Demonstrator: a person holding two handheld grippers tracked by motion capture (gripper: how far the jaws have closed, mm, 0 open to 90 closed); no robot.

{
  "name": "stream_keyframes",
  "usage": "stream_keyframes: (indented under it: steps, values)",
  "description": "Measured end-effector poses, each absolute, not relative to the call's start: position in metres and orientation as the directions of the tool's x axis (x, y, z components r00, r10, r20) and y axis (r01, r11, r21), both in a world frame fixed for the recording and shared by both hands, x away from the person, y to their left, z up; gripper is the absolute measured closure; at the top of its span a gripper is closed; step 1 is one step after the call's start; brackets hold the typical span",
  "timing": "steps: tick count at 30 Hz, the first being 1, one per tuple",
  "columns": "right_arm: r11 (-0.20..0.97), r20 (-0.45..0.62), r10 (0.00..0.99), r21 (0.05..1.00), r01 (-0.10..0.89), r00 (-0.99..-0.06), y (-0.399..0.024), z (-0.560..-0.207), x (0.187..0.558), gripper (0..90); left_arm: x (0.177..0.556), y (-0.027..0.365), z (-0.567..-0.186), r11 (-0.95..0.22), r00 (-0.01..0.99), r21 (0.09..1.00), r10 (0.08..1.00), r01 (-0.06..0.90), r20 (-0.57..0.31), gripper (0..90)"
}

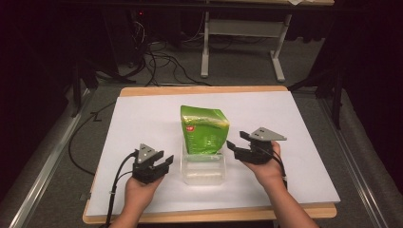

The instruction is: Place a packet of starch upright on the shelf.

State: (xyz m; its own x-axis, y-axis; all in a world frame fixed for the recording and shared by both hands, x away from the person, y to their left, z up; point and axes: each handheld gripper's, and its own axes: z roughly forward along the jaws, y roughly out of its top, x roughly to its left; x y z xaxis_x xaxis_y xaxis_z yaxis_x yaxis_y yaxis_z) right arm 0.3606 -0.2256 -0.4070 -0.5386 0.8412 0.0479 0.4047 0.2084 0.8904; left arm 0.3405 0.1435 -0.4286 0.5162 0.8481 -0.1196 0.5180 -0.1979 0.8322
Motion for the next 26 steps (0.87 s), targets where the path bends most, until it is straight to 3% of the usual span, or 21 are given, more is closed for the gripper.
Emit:
stream_keyframes:
  steps: [6, 8, 10, 14, 26]
  values:
    - [0.206, 0.044, 0.872, 0.871, 0.446, -0.488, -0.271, -0.414, 0.348, 30.2, 0.337, 0.184, -0.439, -0.198, 0.474, 0.826, 0.875, 0.527, -0.093, 48.8]
    - [0.204, 0.051, 0.868, 0.870, 0.449, -0.494, -0.282, -0.422, 0.341, 29.9, 0.337, 0.192, -0.442, -0.236, 0.468, 0.808, 0.882, 0.541, -0.056, 53.6]
    - [0.201, 0.069, 0.864, 0.861, 0.467, -0.499, -0.287, -0.427, 0.335, 29.8, 0.337, 0.198, -0.438, -0.184, 0.454, 0.825, 0.886, 0.534, -0.097, 51.0]
    - [0.179, 0.083, 0.870, 0.866, 0.468, -0.487, -0.286, -0.430, 0.335, 31.0, 0.339, 0.198, -0.439, -0.124, 0.440, 0.820, 0.883, 0.559, -0.166, 50.0]
    - [0.194, 0.078, 0.875, 0.849, 0.492, -0.478, -0.289, -0.437, 0.341, 32.4, 0.341, 0.192, -0.439, -0.139, 0.439, 0.812, 0.885, 0.567, -0.154, 46.1]
